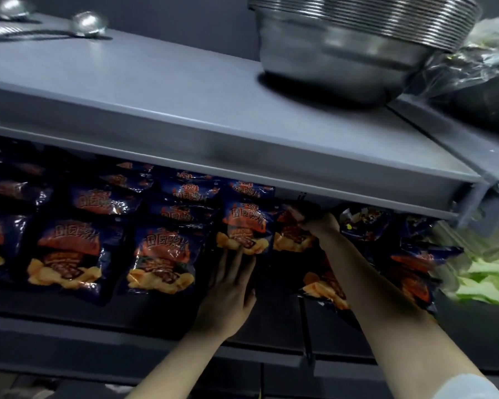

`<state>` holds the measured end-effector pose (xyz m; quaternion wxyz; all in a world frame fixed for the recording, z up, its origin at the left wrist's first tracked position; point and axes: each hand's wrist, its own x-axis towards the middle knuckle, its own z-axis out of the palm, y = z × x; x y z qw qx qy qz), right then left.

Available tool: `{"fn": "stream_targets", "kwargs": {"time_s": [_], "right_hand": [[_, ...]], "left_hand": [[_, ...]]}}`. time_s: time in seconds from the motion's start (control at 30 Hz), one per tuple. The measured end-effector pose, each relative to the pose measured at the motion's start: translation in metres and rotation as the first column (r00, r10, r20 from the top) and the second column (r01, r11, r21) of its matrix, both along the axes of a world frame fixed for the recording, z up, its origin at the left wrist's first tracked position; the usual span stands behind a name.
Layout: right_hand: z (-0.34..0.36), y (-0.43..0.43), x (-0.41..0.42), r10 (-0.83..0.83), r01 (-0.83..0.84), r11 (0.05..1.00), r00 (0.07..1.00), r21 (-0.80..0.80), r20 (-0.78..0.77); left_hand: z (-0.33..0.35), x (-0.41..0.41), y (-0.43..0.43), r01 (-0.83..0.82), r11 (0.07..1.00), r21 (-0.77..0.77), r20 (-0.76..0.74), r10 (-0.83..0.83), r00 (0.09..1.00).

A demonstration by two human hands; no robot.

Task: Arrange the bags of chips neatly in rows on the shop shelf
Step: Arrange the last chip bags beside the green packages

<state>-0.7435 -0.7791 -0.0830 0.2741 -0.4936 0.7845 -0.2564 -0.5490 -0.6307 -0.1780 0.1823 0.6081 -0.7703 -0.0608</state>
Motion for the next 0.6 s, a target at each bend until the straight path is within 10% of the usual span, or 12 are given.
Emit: {"fn": "stream_targets", "kwargs": {"time_s": [0.33,0.6], "right_hand": [[0.034,0.019,-0.002,-0.082,0.055,0.97,0.991,-0.237,-0.104],[0.041,0.051,-0.027,-0.089,0.331,0.841,0.865,-0.428,0.494]], "left_hand": [[0.002,-0.002,0.0,0.008,0.997,0.082,0.023,-0.01,1.0],[-0.001,-0.003,-0.002,0.018,0.997,0.071,0.001,-0.018,1.0]]}}
